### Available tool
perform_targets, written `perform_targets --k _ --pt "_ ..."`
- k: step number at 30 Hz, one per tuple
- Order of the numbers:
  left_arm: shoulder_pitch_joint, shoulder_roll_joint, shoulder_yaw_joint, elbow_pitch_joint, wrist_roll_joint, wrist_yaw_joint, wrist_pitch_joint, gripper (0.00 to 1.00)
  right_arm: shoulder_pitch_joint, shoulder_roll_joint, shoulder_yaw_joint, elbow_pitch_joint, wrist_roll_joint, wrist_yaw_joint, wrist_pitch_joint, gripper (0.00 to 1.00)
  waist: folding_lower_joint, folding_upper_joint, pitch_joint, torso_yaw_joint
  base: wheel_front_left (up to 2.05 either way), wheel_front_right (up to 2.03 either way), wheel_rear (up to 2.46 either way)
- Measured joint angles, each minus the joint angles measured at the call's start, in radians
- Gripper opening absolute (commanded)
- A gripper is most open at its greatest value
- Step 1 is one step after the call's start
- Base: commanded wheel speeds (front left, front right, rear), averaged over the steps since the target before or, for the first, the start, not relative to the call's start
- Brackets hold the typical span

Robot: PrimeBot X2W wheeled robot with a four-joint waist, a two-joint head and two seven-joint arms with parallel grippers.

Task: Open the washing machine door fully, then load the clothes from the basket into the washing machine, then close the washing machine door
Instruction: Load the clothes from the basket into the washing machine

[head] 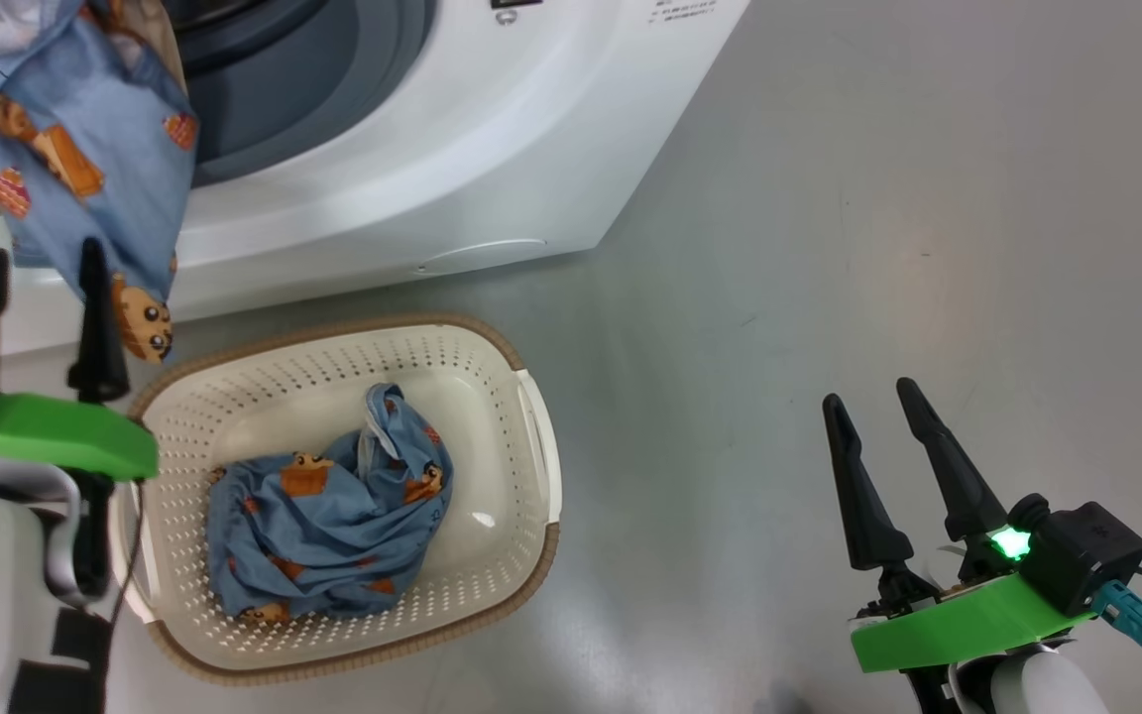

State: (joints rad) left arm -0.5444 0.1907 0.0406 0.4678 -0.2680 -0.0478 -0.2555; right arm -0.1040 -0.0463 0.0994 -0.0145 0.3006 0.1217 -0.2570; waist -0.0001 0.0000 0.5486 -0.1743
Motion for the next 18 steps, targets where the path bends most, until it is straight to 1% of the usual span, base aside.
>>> perform_targets --k 4,7,15,18 --pt "-0.027 0.015 0.013 0.035 0.006 -0.01 0.0 1.0 0.0 0.0 0.004 -0.002 -0.005 0.0 0.0 1.0 0.0 0.0 0.01 -0.004 0.0 0.0 0.0" --pt "-0.048 0.016 0.021 0.059 0.011 -0.02 0.0 1.0 0.0 0.0 0.005 -0.003 -0.008 0.0 0.0 1.0 0.0 0.0 0.016 -0.006 0.0 0.0 0.0" --pt "-0.092 -0.014 0.032 0.098 -0.005 -0.055 0.0 1.0 0.0 0.0 0.008 -0.004 -0.01 0.0 0.0 1.0 0.0 0.0 0.021 -0.004 0.0 0.0 0.0" --pt "-0.099 -0.016 0.031 0.12 -0.012 -0.064 0.0 1.0 0.0 0.0 0.012 -0.003 -0.01 0.0 0.0 1.0 0.0 0.0 0.02 -0.004 0.0 0.0 0.0"
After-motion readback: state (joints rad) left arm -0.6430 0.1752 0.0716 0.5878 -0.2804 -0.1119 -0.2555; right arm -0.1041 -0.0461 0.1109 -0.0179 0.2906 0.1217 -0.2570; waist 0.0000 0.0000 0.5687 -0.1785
